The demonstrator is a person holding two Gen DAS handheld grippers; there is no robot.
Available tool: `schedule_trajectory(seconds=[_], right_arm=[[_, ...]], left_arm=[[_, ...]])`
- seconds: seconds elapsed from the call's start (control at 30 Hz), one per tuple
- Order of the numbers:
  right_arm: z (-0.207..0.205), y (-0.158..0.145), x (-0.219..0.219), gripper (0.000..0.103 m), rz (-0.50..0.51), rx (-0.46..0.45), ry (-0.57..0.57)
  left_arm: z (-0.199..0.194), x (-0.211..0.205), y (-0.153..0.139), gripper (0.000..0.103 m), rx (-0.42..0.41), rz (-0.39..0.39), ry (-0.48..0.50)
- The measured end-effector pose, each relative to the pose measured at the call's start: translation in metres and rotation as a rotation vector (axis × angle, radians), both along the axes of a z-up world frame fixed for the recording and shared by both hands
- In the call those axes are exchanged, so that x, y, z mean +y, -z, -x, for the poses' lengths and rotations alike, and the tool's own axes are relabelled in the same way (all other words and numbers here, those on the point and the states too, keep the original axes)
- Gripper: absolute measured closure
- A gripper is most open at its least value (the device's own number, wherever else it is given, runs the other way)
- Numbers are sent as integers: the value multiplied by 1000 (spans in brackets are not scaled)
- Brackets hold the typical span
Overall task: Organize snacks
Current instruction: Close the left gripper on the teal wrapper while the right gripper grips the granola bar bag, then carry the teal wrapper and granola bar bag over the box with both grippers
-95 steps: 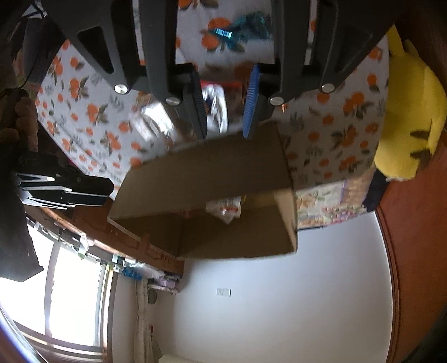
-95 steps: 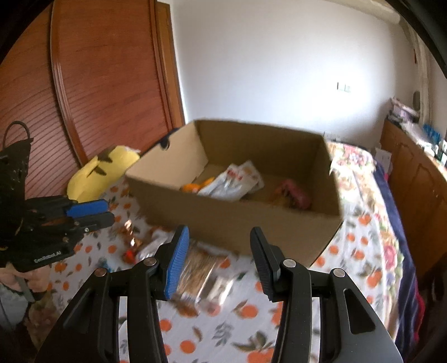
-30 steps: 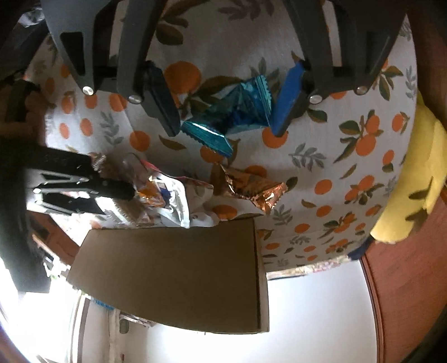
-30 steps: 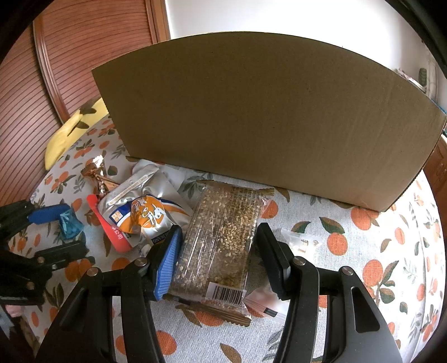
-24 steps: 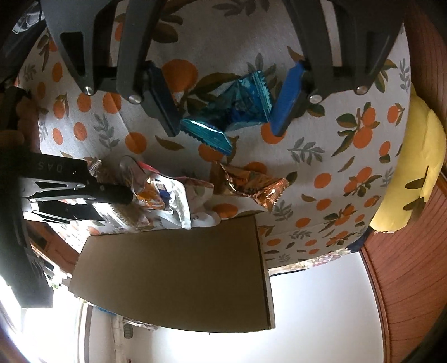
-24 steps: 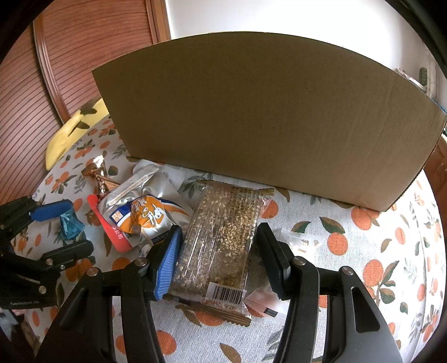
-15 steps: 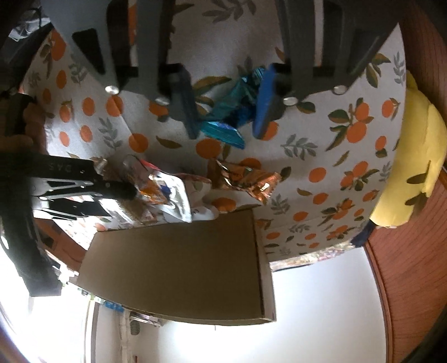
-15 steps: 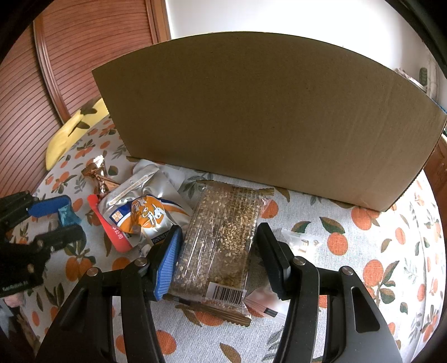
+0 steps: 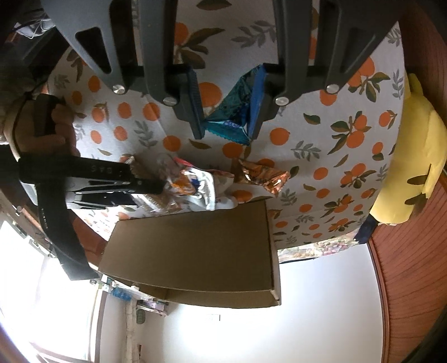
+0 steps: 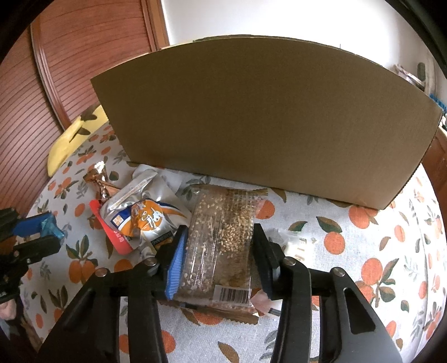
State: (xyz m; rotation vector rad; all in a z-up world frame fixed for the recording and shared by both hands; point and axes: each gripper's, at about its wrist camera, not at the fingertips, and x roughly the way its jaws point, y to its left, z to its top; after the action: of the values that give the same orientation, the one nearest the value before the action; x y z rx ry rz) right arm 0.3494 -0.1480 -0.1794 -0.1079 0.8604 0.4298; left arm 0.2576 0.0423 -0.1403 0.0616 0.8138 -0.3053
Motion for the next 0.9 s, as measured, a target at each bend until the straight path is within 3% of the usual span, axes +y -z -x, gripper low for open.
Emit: schedule_trajectory(seconds=[0.43, 0.9], right_arm=[[25, -35, -3, 59, -26, -62, -44], [30, -106, -16, 59, -48, -201, -86]], left_arm=[[-2, -3, -28, 74, -76, 41, -4], [-46, 0, -94, 74, -232, 93, 0]])
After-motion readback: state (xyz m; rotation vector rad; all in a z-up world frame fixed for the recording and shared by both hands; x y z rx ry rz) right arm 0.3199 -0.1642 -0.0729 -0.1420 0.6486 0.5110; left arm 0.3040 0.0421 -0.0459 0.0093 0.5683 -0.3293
